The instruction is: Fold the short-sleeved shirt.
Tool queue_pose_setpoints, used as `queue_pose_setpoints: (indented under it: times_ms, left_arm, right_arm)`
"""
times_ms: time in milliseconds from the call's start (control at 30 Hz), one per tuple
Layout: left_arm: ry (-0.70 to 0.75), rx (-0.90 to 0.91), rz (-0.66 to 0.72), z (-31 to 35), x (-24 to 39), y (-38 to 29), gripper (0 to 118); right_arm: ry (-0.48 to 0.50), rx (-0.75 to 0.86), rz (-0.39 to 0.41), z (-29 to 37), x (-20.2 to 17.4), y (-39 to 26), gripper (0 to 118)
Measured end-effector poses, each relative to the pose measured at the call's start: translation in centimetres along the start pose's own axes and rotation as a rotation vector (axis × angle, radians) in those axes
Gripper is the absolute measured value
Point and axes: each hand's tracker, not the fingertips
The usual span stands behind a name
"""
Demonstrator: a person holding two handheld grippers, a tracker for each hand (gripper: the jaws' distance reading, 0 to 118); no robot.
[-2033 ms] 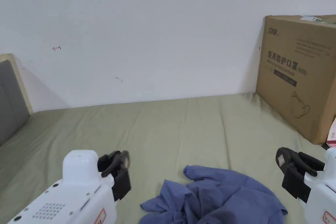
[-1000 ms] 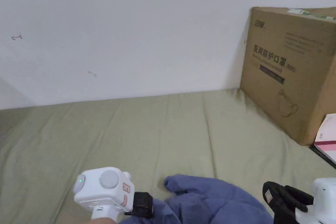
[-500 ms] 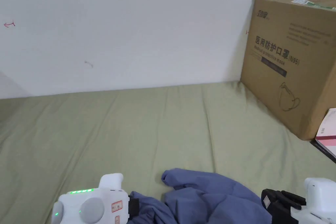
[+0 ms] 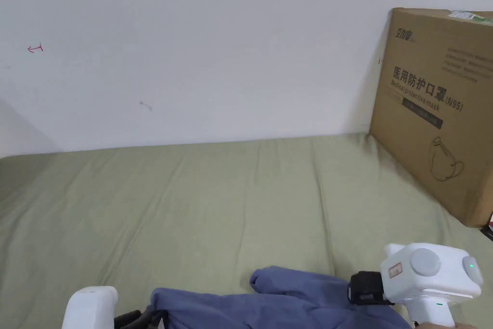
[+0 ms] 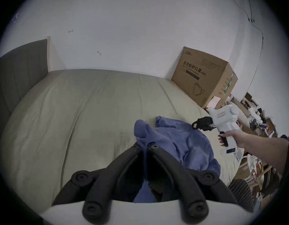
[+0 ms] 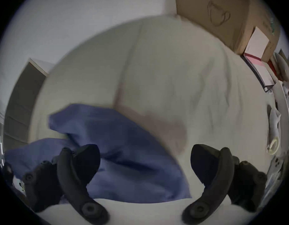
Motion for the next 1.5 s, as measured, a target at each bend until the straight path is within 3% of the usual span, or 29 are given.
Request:
queue_pose_setpoints:
  times_ms: [100, 167, 233, 267, 300, 467, 533, 667, 1000, 1267, 1367, 1500]
  left_arm:
    - [0.013, -0.015, 0.012, 0.0, -0.3, -0.3, 4]
    - [0.015, -0.024, 0.025, 0.1, -0.6, -0.4, 4]
    - [0.020, -0.025, 0.035, 0.2, -0.7, -0.4, 4]
    - [0.019, -0.025, 0.042, 0.3, -0.8, -0.5, 4]
    - [0.019, -0.025, 0.048, 0.6, -0.7, -0.5, 4]
    - [0.019, 0.012, 0.051, 2.6, -0.7, 0.2, 4]
    - [0.040, 0.047, 0.021, 4.1, -0.8, 1.5, 4]
    - [0.067, 0.163, -0.036, 8.2, -1.4, 5.5, 4]
    - [0.130, 0.341, -0.141, 15.7, -0.6, 16.1, 4]
    - [0.200, 0.391, -0.194, 16.6, 0.2, 24.1, 4]
    - [0.200, 0.396, -0.195, 15.7, 0.0, 27.0, 4]
    - [0.285, 0.425, -0.237, 13.7, -0.2, 29.8, 4]
  right_arm:
    - [-0.008, -0.108, -0.011, -1.9, 0.9, -0.7, 103]
    - [-0.014, -0.026, 0.064, -0.6, 0.3, -1.2, 92]
    - [0.014, -0.027, 0.116, 0.6, -0.2, -1.9, 45]
    - [0.019, -0.028, 0.151, 1.3, -0.4, -2.3, 9]
    - [0.036, -0.011, 0.169, 2.2, -0.5, -2.8, 2]
    - [0.206, 0.176, 0.062, 10.0, 0.2, -4.8, 2]
    - [0.273, 0.242, 0.054, 13.8, 0.5, -4.9, 2]
    - [0.267, 0.360, 0.115, 22.3, 0.5, -4.5, 2]
    - [0.322, 0.589, 0.117, 39.5, -2.4, -1.9, 2]
    - [0.328, 0.740, 0.122, 46.1, -5.6, 2.9, 2]
    - [0.256, 0.792, 0.159, 47.0, -7.2, 5.5, 2]
    - [0.234, 0.821, 0.161, 47.2, -9.3, 9.3, 2]
